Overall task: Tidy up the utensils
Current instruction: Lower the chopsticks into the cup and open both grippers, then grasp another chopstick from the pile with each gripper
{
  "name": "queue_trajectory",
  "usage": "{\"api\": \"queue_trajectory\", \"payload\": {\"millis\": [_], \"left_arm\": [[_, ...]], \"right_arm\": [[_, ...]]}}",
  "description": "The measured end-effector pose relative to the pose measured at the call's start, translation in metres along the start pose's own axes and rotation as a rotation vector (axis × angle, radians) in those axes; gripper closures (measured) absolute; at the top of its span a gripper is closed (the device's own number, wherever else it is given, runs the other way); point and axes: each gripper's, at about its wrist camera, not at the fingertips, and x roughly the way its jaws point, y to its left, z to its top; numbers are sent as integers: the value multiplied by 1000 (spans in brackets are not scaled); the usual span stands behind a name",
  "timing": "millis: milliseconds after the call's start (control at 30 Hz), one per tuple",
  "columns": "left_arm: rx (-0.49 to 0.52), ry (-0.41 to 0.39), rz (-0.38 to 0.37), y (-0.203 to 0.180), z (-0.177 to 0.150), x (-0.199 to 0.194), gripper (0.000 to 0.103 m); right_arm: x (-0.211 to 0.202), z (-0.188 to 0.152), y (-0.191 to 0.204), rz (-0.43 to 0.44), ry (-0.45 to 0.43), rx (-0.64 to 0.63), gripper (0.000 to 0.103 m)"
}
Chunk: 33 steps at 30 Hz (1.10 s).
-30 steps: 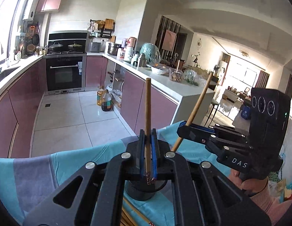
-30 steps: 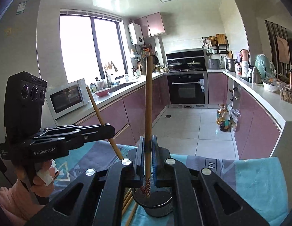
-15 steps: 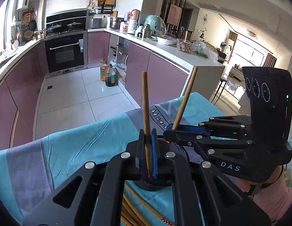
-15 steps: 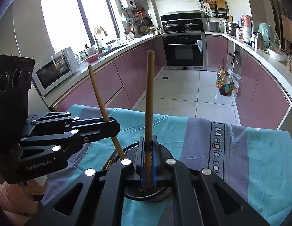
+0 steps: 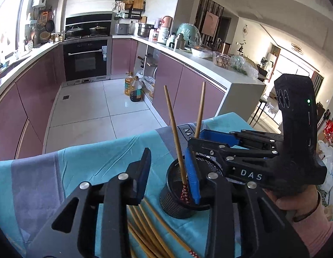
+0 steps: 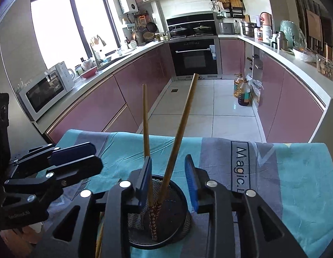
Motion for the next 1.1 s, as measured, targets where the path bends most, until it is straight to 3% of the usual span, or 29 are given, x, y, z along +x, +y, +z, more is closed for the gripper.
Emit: {"api": "queue_trajectory", "payload": {"millis": [100, 167, 333, 467, 700, 1100], "left_arm": [[4, -24, 20, 8, -13, -17, 63], [18, -27, 39, 12, -24, -25, 60], [45, 29, 79, 25, -63, -33, 57], [28, 116, 87, 37, -95, -24, 56], [-10, 227, 100, 51, -138, -3, 58], [-7, 256, 130, 49, -154, 8, 65]], "right_arm": [[-16, -5, 2, -16, -43, -18, 67], [-34, -13, 8, -18, -85, -45, 61], [-69, -44, 30, 56, -129, -115, 53], [-61, -74, 40, 95, -61, -121, 53], [-11, -120, 51, 99, 115, -92, 54], [11, -140, 68, 39, 156, -105, 62]]}}
